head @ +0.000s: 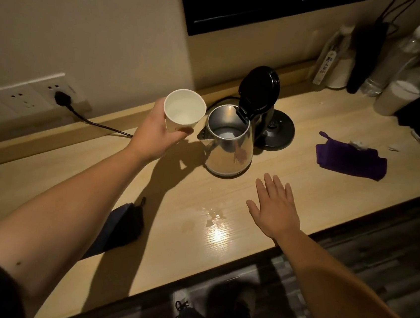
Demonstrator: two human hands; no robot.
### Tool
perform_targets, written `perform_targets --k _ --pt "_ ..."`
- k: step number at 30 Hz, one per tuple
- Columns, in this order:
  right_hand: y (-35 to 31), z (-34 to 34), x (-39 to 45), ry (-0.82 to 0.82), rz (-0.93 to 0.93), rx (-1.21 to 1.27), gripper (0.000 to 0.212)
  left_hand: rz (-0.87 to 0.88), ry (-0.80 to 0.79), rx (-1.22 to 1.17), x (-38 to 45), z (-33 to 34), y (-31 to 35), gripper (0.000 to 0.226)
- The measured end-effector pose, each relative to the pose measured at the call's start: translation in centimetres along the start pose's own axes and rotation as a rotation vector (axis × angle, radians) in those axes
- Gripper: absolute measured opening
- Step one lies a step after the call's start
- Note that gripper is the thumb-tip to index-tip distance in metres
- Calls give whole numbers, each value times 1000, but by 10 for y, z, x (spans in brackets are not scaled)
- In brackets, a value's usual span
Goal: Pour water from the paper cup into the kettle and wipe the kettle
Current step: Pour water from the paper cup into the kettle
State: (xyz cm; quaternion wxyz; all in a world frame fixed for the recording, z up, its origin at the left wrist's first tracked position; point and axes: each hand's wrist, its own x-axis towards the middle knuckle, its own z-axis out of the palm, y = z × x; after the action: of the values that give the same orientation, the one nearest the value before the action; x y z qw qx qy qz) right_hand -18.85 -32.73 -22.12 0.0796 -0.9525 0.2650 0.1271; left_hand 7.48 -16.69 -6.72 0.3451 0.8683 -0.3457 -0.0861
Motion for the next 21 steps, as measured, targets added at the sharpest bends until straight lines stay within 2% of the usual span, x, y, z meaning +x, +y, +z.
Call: perform_targets --k 21 --pt "1 2 1 16 7 -3 86 182 -138 208 25 -12 8 74"
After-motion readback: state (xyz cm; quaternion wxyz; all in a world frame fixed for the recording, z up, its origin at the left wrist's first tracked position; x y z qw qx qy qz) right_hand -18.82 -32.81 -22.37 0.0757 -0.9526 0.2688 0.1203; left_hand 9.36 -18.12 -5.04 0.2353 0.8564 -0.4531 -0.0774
